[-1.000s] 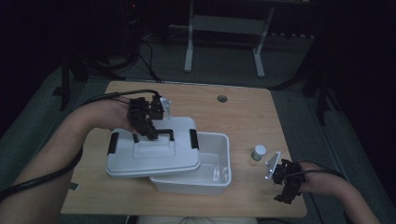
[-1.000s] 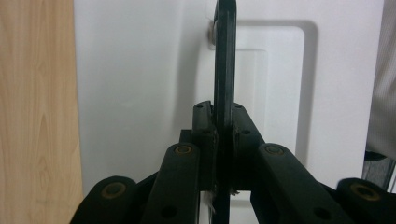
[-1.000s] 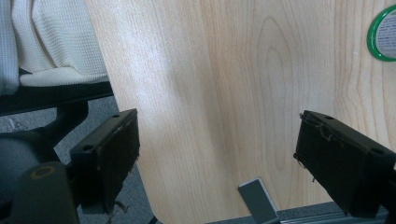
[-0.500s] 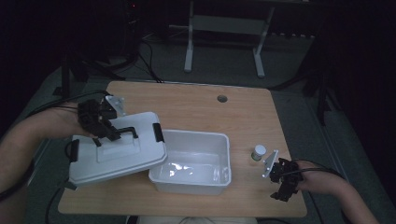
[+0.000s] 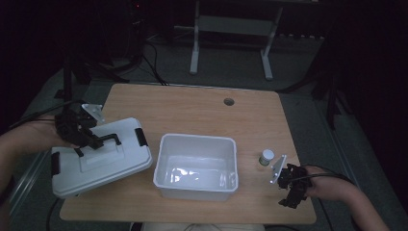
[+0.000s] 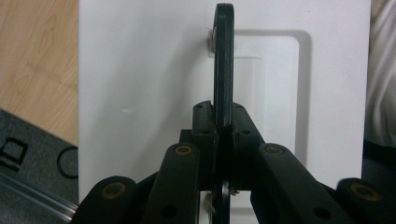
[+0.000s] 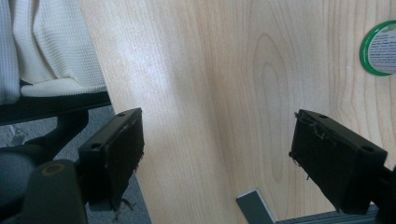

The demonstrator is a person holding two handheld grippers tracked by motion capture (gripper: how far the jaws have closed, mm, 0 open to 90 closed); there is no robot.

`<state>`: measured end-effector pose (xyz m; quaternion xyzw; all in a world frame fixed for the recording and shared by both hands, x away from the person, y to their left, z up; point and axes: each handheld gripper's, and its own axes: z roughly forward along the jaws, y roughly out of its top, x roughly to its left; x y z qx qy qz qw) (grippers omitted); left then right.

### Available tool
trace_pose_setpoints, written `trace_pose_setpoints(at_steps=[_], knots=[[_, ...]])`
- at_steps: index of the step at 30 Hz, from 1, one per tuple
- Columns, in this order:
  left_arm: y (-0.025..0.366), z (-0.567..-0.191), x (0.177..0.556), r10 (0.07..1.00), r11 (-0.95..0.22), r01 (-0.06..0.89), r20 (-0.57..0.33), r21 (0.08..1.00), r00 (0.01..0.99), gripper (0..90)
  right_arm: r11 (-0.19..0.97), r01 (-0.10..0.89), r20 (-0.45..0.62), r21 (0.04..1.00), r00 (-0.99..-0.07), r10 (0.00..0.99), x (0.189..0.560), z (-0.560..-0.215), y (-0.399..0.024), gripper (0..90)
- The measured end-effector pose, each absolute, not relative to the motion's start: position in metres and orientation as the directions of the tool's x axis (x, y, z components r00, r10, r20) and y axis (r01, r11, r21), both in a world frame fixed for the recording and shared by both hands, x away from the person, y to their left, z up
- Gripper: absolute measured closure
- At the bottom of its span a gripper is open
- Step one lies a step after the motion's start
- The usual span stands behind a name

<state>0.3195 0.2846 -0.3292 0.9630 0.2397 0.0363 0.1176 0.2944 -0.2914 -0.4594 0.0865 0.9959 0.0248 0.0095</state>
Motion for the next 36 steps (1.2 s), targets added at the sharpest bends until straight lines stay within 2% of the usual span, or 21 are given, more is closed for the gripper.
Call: trace_pose_setpoints(at_steps=[11, 23, 25, 36], knots=[[0.305, -0.37, 0.336, 0.533, -0.82, 0.516, 0.001, 0.246, 0.846, 83.6, 0.984, 0.172, -0.019, 0.043, -0.985, 0.173, 0.292, -0.464, -0.296, 16.9], [0.3, -0.416, 0.354, 0.527, -0.819, 0.518, -0.035, 0.248, 0.849, 83.5, 0.979, 0.197, -0.003, 0.056, -0.98, 0.198, 0.291, -0.465, -0.301, 16.8], [0.298, -0.425, 0.358, 0.525, -0.815, 0.519, -0.053, 0.258, 0.85, 83.6, 0.979, 0.194, -0.008, 0.053, -0.981, 0.195, 0.29, -0.468, -0.303, 13.5], [0.288, -0.454, 0.369, 0.525, -0.809, 0.521, -0.067, 0.271, 0.849, 83.6, 0.978, 0.198, -0.002, 0.071, -0.98, 0.199, 0.291, -0.47, -0.303, 12.9]])
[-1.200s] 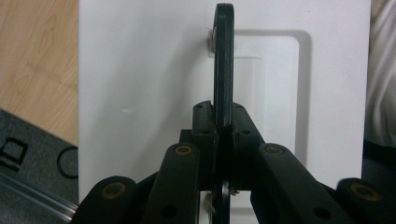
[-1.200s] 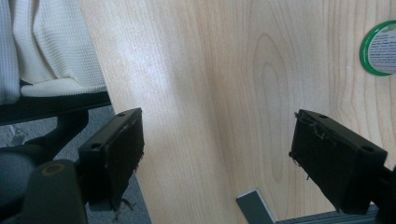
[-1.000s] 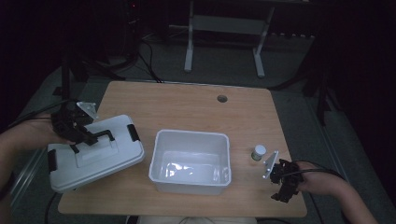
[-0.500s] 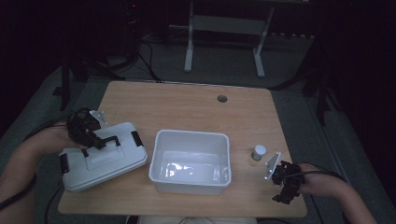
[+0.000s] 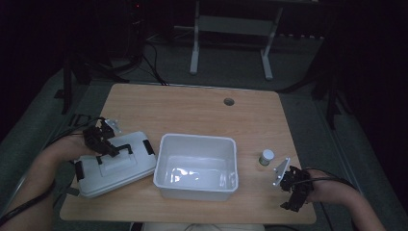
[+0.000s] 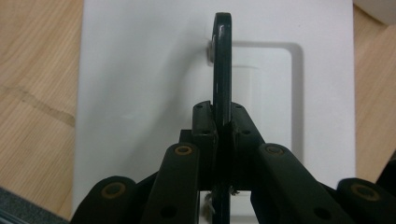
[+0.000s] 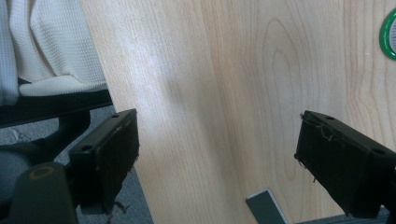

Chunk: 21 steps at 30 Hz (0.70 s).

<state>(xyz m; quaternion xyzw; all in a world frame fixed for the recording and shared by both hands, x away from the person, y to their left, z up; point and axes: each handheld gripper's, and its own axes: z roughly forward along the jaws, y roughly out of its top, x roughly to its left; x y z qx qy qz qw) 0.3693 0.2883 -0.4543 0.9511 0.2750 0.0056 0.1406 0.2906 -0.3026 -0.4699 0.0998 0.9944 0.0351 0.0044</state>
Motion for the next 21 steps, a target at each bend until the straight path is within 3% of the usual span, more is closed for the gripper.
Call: trace_pose_setpoints(at_steps=[21], knots=[[0.28, -0.483, 0.378, 0.529, -0.797, 0.537, -0.111, 0.275, 0.842, 83.1, 0.967, 0.253, 0.064, 0.034, -0.966, 0.25, 0.294, -0.48, -0.309, 12.4]])
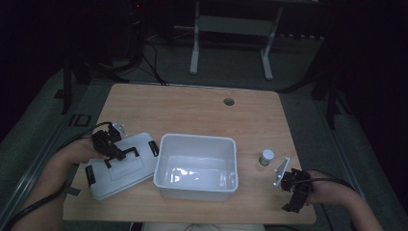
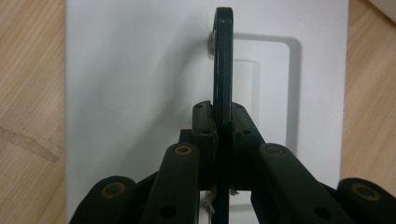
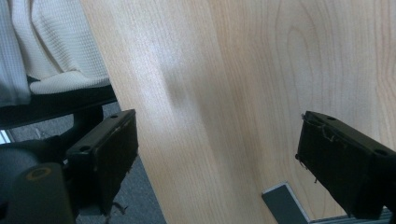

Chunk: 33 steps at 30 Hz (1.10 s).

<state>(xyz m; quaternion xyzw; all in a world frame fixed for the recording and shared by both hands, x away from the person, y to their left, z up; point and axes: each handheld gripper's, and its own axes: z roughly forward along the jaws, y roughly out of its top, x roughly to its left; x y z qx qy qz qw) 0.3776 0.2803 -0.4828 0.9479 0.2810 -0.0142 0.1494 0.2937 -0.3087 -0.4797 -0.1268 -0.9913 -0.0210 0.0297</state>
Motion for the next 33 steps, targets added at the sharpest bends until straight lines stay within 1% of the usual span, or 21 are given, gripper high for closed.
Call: trace_pose_setpoints(at_steps=[1, 2, 3, 5, 7, 8, 9, 10, 12, 13, 15, 16, 20, 21, 22, 26, 33], knots=[[0.281, -0.482, 0.378, 0.528, -0.796, 0.538, -0.115, 0.277, 0.841, 79.3, 0.967, 0.253, 0.095, 0.04, -0.964, 0.249, 0.293, -0.48, -0.309, 12.6], [0.281, -0.482, 0.377, 0.53, -0.798, 0.535, -0.097, 0.278, 0.842, 70.8, 0.968, 0.248, 0.11, 0.046, -0.964, 0.242, 0.293, -0.479, -0.31, 12.6], [0.281, -0.481, 0.378, 0.539, -0.794, 0.539, -0.085, 0.281, 0.838, 63.7, 0.968, 0.248, 0.104, 0.047, -0.965, 0.242, 0.293, -0.479, -0.31, 12.6], [0.282, -0.478, 0.377, 0.549, -0.789, 0.544, -0.067, 0.285, 0.833, 54.8, 0.967, 0.253, 0.091, 0.041, -0.964, 0.249, 0.294, -0.479, -0.31, 12.6], [0.283, -0.476, 0.377, 0.556, -0.782, 0.549, -0.068, 0.295, 0.828, 47.7, 0.966, 0.256, 0.084, 0.036, -0.964, 0.252, 0.296, -0.48, -0.311, 12.1], [0.283, -0.475, 0.376, 0.561, -0.78, 0.553, -0.063, 0.293, 0.825, 46.8, 0.966, 0.255, 0.082, 0.037, -0.964, 0.252, 0.296, -0.48, -0.312, 11.8], [0.284, -0.474, 0.376, 0.565, -0.776, 0.56, -0.076, 0.29, 0.822, 45.5, 0.965, 0.259, 0.08, 0.034, -0.963, 0.256, 0.297, -0.48, -0.312, 11.7], [0.284, -0.474, 0.375, 0.571, -0.776, 0.565, -0.069, 0.28, 0.818, 41.3, 0.965, 0.26, 0.075, 0.035, -0.963, 0.257, 0.298, -0.48, -0.313, 11.7], [0.285, -0.473, 0.375, 0.574, -0.775, 0.57, -0.074, 0.273, 0.816, 40.9, 0.964, 0.264, 0.066, 0.038, -0.963, 0.261, 0.299, -0.48, -0.314, 11.7], [0.284, -0.473, 0.374, 0.571, -0.78, 0.569, -0.076, 0.261, 0.817, 37.7, 0.96, 0.275, 0.06, 0.045, -0.96, 0.272, 0.302, -0.479, -0.317, 10.8], [0.284, -0.474, 0.373, 0.573, -0.777, 0.578, -0.098, 0.249, 0.814, 36.3, 0.958, 0.281, 0.051, 0.05, -0.959, 0.279, 0.304, -0.479, -0.319, 10.8], [0.284, -0.474, 0.372, 0.569, -0.783, 0.572, -0.09, 0.244, 0.817, 34.7, 0.957, 0.286, 0.05, 0.05, -0.958, 0.284, 0.306, -0.479, -0.32, 10.8], [0.285, -0.471, 0.371, 0.57, -0.779, 0.574, -0.099, 0.253, 0.816, 34.7, 0.952, 0.298, 0.029, 0.069, -0.955, 0.297, 0.312, -0.479, -0.324, 10.9], [0.285, -0.471, 0.37, 0.569, -0.78, 0.576, -0.105, 0.245, 0.815, 34.7, 0.951, 0.301, 0.027, 0.074, -0.953, 0.3, 0.313, -0.478, -0.325, 10.8], [0.285, -0.471, 0.369, 0.568, -0.786, 0.573, -0.093, 0.235, 0.818, 34.7, 0.95, 0.302, 0.021, 0.08, -0.953, 0.301, 0.316, -0.479, -0.325, 10.8], [0.286, -0.469, 0.368, 0.568, -0.786, 0.573, -0.096, 0.232, 0.818, 34.7, 0.948, 0.305, -0.002, 0.088, -0.952, 0.307, 0.323, -0.477, -0.326, 10.9], [0.286, -0.466, 0.366, 0.563, -0.785, 0.571, -0.107, 0.242, 0.82, 34.6, 0.945, 0.314, -0.006, 0.094, -0.949, 0.316, 0.334, -0.473, -0.328, 10.9]])
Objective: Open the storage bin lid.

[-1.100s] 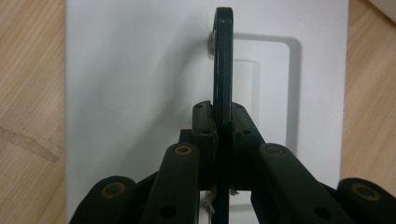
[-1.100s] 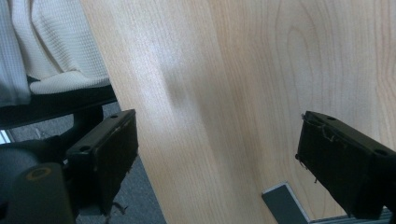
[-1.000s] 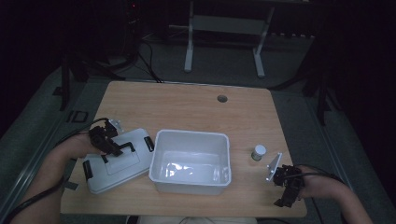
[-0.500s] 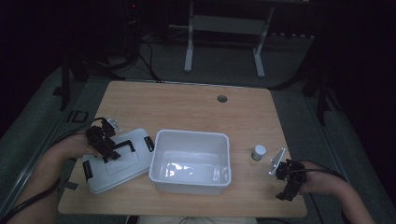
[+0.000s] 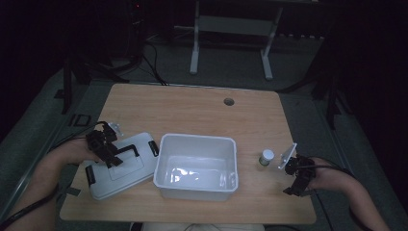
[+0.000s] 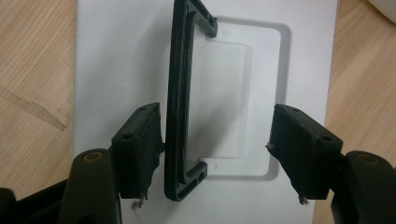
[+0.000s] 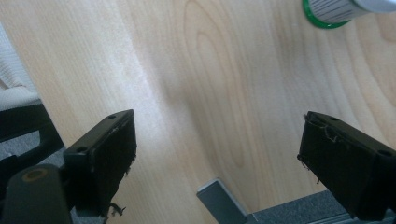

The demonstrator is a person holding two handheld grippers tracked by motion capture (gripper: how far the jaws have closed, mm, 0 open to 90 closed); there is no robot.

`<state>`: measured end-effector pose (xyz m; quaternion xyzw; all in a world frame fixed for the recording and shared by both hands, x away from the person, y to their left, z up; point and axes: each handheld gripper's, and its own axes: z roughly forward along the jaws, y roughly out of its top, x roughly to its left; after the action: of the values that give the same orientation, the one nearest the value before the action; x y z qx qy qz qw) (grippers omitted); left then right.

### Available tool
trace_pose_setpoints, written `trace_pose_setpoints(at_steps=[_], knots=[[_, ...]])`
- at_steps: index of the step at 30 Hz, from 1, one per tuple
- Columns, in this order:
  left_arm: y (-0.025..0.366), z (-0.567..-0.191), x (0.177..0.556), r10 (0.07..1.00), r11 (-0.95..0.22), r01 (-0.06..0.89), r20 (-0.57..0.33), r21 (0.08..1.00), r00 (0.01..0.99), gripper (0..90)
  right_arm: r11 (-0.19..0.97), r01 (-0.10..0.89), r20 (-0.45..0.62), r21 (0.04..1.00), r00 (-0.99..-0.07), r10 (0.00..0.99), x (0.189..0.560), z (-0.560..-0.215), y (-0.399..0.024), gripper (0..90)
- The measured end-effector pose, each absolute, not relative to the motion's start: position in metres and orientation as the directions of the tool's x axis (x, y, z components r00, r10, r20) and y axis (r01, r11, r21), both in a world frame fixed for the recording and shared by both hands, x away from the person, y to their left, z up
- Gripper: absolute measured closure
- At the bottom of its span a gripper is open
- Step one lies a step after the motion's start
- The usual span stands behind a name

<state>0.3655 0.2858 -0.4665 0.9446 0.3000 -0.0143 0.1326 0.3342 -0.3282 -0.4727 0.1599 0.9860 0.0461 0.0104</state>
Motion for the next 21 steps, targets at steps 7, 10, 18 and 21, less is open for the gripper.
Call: trace_pose_setpoints(at_steps=[7, 10, 18, 21], knots=[[0.285, -0.466, 0.365, 0.562, -0.785, 0.571, -0.11, 0.24, 0.82, 33.6, 0.946, 0.308, -0.029, 0.1, -0.95, 0.312, 0.346, -0.467, -0.328, 11.3], [0.285, -0.466, 0.364, 0.56, -0.784, 0.57, -0.117, 0.244, 0.82, 29.9, 0.947, 0.304, -0.028, 0.106, -0.951, 0.308, 0.349, -0.466, -0.327, 13.4], [0.285, -0.467, 0.363, 0.559, -0.79, 0.569, -0.114, 0.229, 0.821, 30.0, 0.952, 0.281, -0.046, 0.12, -0.956, 0.288, 0.364, -0.462, -0.317, 13.5], [0.286, -0.468, 0.362, 0.557, -0.794, 0.565, -0.104, 0.225, 0.824, 30.0, 0.954, 0.273, -0.048, 0.127, -0.958, 0.281, 0.371, -0.463, -0.31, 13.5]])
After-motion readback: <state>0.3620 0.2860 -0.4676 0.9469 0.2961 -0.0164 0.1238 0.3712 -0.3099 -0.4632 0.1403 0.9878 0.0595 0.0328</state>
